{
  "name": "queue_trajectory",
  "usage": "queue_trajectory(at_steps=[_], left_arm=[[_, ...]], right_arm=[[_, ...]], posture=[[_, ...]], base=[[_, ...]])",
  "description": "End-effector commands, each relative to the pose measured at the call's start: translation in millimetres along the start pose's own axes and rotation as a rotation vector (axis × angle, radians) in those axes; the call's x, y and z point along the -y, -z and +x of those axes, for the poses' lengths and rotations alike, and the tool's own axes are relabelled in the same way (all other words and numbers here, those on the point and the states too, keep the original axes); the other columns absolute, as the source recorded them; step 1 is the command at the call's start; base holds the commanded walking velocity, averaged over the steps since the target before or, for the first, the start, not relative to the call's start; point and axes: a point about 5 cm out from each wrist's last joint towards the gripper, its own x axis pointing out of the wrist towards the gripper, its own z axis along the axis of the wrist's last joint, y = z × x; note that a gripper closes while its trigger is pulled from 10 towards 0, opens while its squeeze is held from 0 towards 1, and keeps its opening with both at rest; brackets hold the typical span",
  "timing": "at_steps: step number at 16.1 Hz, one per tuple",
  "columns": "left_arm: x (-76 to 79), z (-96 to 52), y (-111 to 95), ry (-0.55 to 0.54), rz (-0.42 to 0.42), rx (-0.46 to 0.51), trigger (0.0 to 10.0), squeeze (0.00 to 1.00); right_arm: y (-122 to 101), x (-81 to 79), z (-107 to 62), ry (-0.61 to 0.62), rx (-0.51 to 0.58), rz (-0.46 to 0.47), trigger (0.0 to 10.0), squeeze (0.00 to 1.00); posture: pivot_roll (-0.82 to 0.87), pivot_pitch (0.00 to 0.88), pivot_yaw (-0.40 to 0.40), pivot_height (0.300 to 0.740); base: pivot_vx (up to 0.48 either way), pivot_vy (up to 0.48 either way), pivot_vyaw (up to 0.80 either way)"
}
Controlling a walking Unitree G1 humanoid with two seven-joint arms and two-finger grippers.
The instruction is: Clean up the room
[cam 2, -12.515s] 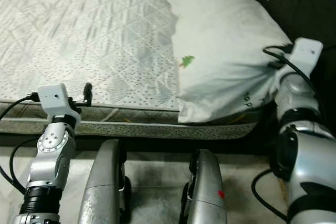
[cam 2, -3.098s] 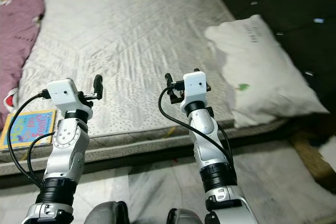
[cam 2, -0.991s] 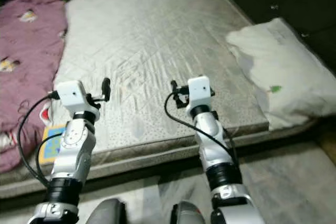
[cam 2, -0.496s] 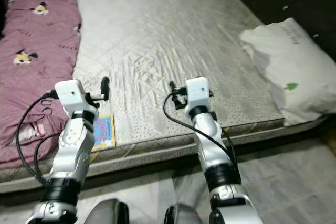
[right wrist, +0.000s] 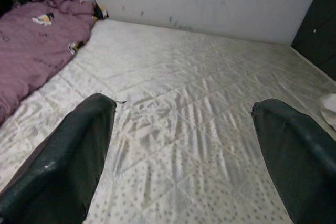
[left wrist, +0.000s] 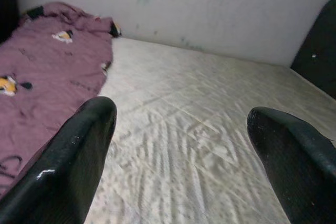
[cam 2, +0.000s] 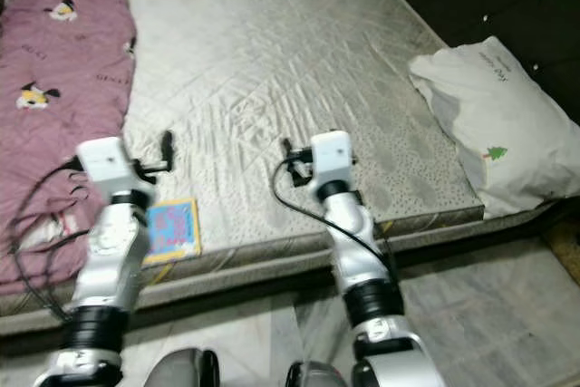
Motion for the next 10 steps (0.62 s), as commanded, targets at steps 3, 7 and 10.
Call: queue_trajectory(at_steps=[3,7,10], left_arm=[[10.9,1.6,-3.5,0.038,-0.014,0.014,10.0,0.0],[11.0,2.7,-2.1,0.008,-0.008,0.003,10.0,0.0],[11.8,3.1,-1.6,0.015,-0.013,-0.002,10.0,0.0]], right_arm=[[-1.0,9.6,0.1,0.027,0.002,-0.007,10.0,0.0],[0.0,9.4,0.2,0.029,-0.002,-0.001,10.0,0.0],[0.7,10.1,0.3,0.033,-0.006,0.005,10.0,0.0]], posture=[[0.02,0.092,-0.044,0.74],[0.03,0.092,-0.041,0.74],[0.03,0.092,-0.041,0.74]], base=[[0.336,0.0,0.0],[0.083,0.0,0.0],[0.0,0.0,0.0]])
